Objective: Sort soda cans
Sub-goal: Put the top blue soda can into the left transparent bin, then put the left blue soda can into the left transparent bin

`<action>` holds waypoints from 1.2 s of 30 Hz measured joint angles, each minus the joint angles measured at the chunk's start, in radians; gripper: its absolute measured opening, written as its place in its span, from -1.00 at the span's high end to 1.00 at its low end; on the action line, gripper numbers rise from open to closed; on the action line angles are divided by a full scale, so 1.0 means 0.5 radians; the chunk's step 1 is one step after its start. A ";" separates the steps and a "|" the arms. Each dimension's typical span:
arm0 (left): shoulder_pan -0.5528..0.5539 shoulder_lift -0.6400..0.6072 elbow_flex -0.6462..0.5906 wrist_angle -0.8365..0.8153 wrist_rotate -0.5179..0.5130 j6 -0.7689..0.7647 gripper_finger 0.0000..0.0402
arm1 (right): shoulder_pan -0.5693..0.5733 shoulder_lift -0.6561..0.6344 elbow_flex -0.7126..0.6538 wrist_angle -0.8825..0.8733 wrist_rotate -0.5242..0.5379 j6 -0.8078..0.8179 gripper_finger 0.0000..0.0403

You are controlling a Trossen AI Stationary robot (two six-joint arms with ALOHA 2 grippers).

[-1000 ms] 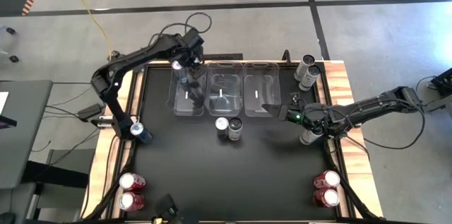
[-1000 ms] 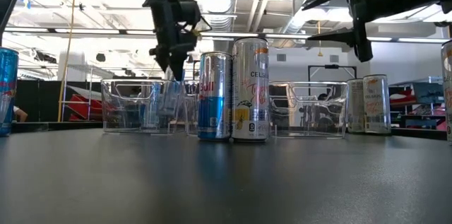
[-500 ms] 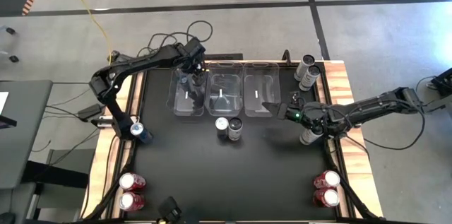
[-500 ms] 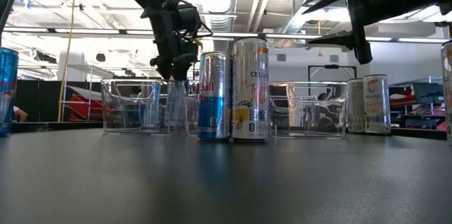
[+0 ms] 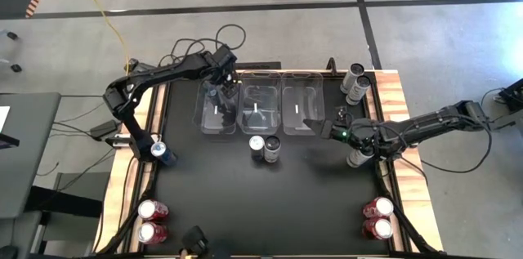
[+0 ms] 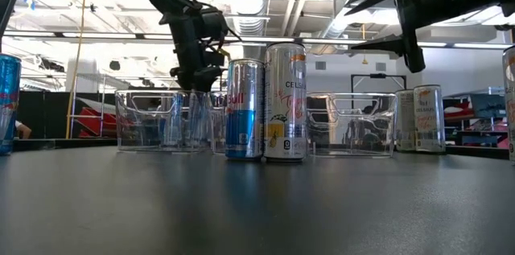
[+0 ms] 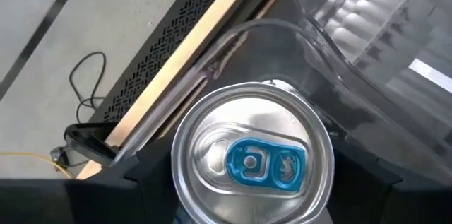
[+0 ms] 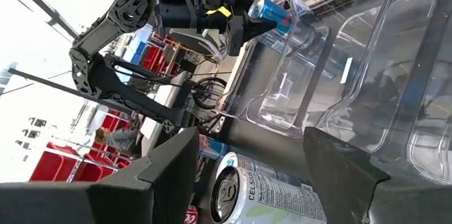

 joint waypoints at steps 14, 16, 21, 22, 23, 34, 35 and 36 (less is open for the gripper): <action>0.035 0.000 0.020 -0.081 -0.026 -0.106 -0.58 | 0.003 0.000 0.000 -0.001 0.005 0.032 -0.34; 0.035 0.000 0.056 -0.117 -0.026 -0.123 -0.59 | 0.003 0.000 0.000 -0.001 0.005 0.032 -0.34; 0.032 0.000 0.189 -0.174 -0.028 -0.113 -0.59 | -0.008 -0.001 0.000 -0.001 0.036 0.031 -0.34; 0.030 0.000 0.232 -0.202 -0.028 -0.112 -0.59 | -0.014 0.000 0.000 -0.001 0.037 0.032 -0.34; 0.028 0.000 0.280 -0.231 -0.027 -0.109 -0.59 | -0.014 0.000 0.000 -0.001 0.039 0.032 -0.34; -0.065 -0.267 0.608 -0.382 -0.009 -0.172 -0.59 | -0.014 0.000 0.000 0.000 0.043 0.026 -0.34; -0.074 -0.317 0.591 -0.410 -0.009 -0.209 -0.59 | -0.014 0.000 0.000 0.000 0.043 0.021 -0.34; -0.080 -0.364 0.582 -0.478 -0.010 -0.252 -0.59 | -0.014 0.000 0.000 0.000 0.043 0.020 -0.34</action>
